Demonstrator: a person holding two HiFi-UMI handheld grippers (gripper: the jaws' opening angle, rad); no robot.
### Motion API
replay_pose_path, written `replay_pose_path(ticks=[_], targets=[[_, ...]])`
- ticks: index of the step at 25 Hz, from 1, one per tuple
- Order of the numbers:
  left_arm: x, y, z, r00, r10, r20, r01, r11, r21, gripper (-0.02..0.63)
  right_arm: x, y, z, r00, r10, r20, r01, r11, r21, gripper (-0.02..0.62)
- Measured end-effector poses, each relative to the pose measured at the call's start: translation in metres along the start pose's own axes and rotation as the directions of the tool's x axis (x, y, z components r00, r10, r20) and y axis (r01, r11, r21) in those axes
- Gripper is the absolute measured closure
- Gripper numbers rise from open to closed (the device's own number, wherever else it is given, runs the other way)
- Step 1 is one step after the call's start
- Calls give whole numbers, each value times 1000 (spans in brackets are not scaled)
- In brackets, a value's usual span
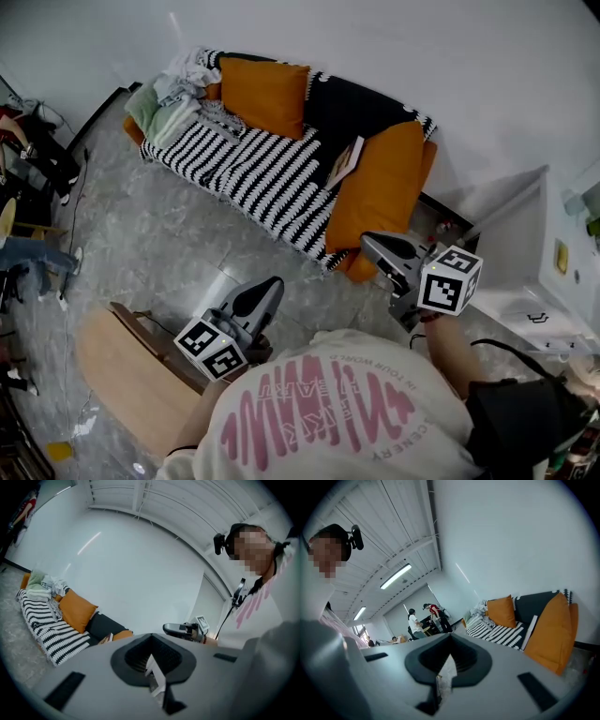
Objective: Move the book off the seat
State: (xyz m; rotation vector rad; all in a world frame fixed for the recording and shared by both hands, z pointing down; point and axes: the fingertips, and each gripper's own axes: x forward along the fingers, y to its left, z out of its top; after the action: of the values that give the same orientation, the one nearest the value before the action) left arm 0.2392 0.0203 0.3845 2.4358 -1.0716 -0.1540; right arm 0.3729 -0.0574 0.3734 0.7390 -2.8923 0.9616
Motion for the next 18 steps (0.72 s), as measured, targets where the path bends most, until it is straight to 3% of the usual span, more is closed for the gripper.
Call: replay_pose_path(ticks=[18], targets=[[29,16,9,1000,-1,-25,1,1000,-2,597,19,-35,10,1000,-4,-9,4,999,36,589]])
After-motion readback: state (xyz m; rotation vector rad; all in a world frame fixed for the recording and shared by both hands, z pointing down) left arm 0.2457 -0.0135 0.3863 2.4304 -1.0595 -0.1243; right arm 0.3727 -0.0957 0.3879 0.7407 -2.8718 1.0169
